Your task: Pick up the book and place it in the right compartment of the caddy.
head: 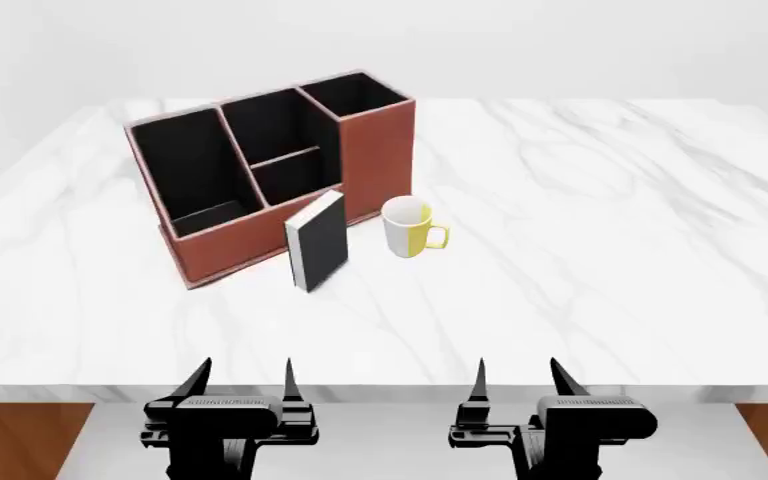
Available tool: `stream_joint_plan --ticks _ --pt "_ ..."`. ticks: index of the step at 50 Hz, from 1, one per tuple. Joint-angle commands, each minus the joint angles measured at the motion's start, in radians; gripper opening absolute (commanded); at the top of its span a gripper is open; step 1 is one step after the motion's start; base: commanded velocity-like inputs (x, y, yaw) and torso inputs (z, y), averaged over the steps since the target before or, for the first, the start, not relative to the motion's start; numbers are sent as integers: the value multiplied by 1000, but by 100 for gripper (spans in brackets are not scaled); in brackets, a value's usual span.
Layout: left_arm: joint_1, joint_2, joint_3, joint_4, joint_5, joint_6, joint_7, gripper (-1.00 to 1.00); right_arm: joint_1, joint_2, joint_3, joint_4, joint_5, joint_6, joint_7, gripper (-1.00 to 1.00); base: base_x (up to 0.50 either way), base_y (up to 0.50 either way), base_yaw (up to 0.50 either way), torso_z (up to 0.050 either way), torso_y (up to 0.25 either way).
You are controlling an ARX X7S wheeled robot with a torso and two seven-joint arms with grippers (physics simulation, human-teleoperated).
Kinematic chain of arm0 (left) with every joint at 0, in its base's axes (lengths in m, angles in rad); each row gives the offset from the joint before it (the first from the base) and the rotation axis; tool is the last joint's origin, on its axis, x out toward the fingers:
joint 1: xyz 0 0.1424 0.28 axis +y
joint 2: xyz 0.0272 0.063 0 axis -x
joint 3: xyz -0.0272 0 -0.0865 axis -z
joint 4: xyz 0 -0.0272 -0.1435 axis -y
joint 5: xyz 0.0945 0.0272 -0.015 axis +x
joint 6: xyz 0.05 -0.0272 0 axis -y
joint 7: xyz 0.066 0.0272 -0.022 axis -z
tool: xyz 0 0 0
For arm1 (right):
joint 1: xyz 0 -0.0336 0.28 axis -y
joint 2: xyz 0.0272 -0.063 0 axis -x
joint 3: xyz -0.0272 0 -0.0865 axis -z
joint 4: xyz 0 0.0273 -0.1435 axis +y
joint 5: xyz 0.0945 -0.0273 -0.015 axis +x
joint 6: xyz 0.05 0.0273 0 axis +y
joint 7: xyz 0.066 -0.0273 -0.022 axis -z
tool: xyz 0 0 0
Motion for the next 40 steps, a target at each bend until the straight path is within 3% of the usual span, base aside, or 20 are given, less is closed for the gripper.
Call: stream_joint_plan --ticks 1,23,24,25,40 --pt "-1 -15 18 1 -15 -8 -21 100 -1 16 -23 1 11 1 19 100 0 0 0 0 0" --pt "-6 -64 78 8 -71 -37 -75 100 -7 64 -83 7 65 -5 79 100 0 0 0 0 0" --pt "-6 -64 78 8 -71 -37 -75 100 -7 64 -83 7 65 -5 79 100 0 0 0 0 0" --pt "-2 -9 16 9 -12 -35 -8 100 -10 8 -17 5 9 -1 15 100 0 0 0 0 0" --pt "-5 -51 66 7 -56 -33 -64 100 -6 52 -70 18 50 -11 66 100 0 0 0 0 0"
